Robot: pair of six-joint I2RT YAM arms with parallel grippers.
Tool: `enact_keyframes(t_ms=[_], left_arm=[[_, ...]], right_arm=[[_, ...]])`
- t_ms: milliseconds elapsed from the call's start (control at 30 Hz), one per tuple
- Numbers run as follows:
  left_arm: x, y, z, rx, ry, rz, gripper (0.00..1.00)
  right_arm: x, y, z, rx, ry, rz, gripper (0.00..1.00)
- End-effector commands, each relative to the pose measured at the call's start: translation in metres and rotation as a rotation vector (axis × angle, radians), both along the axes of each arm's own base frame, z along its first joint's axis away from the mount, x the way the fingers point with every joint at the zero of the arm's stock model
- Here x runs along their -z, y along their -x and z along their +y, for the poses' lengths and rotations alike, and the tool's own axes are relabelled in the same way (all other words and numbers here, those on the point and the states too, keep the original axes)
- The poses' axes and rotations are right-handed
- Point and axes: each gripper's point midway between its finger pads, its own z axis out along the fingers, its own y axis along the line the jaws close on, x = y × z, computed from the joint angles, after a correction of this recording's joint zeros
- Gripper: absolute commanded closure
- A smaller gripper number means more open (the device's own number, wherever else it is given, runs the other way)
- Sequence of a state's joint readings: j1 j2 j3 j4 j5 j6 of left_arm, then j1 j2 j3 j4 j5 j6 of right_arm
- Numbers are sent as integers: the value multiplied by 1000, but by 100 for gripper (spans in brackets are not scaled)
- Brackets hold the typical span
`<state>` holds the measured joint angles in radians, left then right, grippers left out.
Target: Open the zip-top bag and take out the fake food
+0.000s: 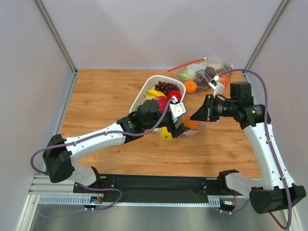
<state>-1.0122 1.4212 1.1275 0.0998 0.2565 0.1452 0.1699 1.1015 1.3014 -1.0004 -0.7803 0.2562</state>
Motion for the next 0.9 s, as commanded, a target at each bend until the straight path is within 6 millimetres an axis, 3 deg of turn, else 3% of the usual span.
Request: enact_keyframes(t_ms=[0, 100, 167, 200, 233, 267, 367, 433, 533, 567, 600, 667, 733, 867], left_arm=[[-37, -5, -17, 14, 138, -44, 5], [-32, -12, -27, 6, 134, -41, 5], [-28, -13, -34, 22, 130, -24, 17], [-27, -12, -35, 27, 130, -18, 26], [-26, -11, -37, 33, 129, -8, 47], [-24, -11, -37, 35, 126, -2, 59], [-19, -9, -37, 44, 116, 13, 90], [-14, -5, -35, 51, 98, 35, 99], [-4, 2, -30, 60, 69, 70, 100], [-6, 4, -26, 60, 70, 75, 100], [-7, 6, -24, 57, 70, 88, 100], [-7, 9, -14, 32, 50, 118, 100], [-9, 11, -4, 4, 14, 151, 100], [-5, 21, 15, -42, -45, 253, 100]], right_arm=[[-18, 5, 10, -79, -61, -58, 100], [-18, 9, 14, -107, -67, -53, 100], [-18, 10, 16, -131, -61, -56, 100], [-17, 12, 16, -137, -60, -48, 100], [-16, 12, 16, -140, -56, -51, 100], [-15, 12, 15, -142, -52, -50, 100], [-14, 13, 14, -148, -40, -41, 100], [-16, 10, 13, -133, -26, -51, 98], [-21, 4, 8, -93, 6, -91, 60], [-24, 2, 6, -81, 16, -111, 41], [-27, 0, 4, -70, 25, -131, 34], [-36, -5, -2, -30, 53, -198, 23], [-42, -13, -8, 15, 83, -268, 20], [-62, -2, -15, 31, 78, -484, 19]])
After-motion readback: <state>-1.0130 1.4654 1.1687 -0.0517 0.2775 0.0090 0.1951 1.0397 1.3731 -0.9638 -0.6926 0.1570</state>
